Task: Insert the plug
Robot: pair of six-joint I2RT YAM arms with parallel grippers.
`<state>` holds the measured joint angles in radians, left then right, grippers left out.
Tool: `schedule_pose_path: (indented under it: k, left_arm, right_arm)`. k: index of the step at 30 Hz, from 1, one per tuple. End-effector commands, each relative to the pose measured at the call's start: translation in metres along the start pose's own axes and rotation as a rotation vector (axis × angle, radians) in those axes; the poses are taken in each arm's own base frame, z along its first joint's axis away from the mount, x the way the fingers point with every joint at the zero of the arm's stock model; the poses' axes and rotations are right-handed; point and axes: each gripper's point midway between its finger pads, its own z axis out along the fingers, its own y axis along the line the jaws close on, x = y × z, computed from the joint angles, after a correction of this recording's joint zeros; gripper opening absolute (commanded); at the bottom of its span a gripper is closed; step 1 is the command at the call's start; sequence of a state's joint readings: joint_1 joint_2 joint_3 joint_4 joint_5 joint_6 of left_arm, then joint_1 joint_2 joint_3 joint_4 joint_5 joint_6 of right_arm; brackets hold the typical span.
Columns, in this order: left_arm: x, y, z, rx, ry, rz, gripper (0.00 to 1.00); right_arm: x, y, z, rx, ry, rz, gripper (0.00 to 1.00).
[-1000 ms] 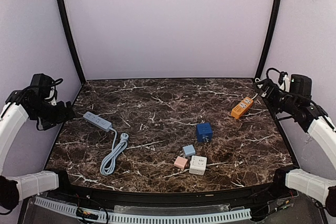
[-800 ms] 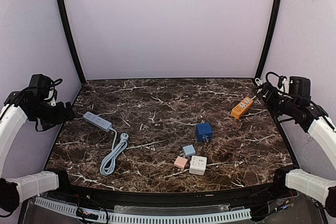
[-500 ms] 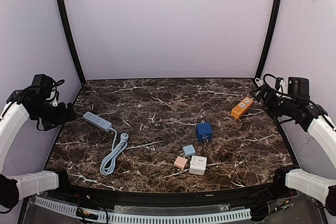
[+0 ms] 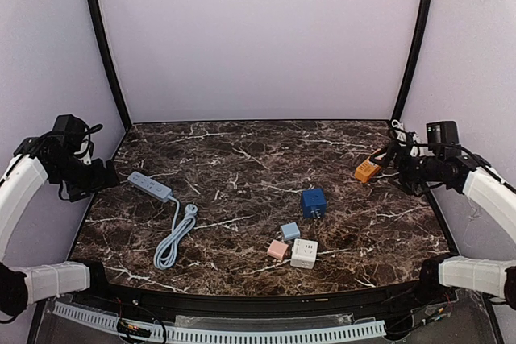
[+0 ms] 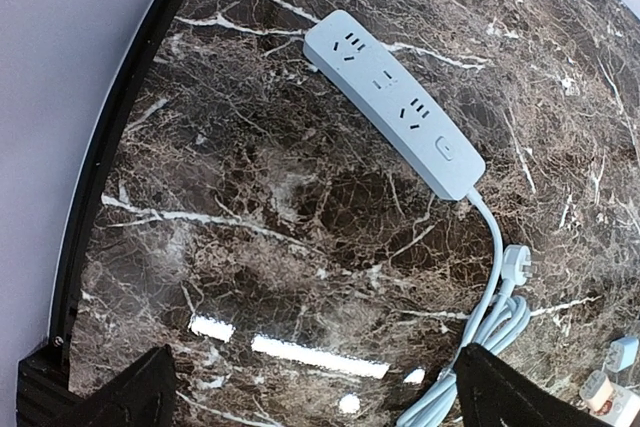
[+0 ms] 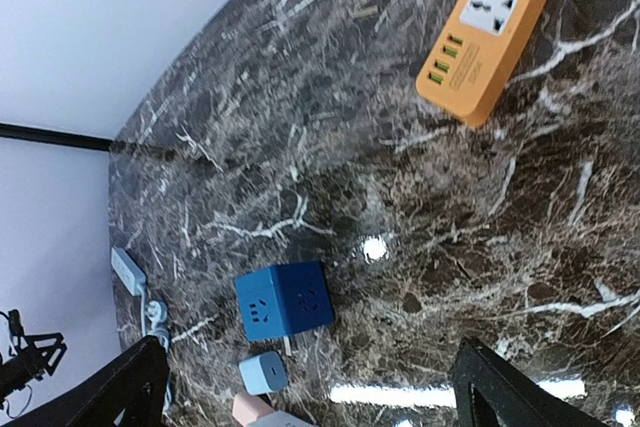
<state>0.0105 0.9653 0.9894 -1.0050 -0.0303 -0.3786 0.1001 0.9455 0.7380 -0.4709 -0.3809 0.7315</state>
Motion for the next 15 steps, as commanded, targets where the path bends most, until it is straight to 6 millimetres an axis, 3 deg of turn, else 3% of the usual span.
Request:
schedule_pose_path:
  k: [1, 15]
  left_arm:
    - [0.014, -0.001, 0.006, -0.016, 0.054, 0.023, 0.99]
    - [0.016, -0.008, 0.008, -0.005, 0.063, 0.047, 0.98]
  right_arm:
    - [0.020, 0.002, 0.016, 0.051, 0.131, -0.039, 0.99]
    - [0.058, 0.034, 0.072, 0.201, 0.295, -0.310, 0.99]
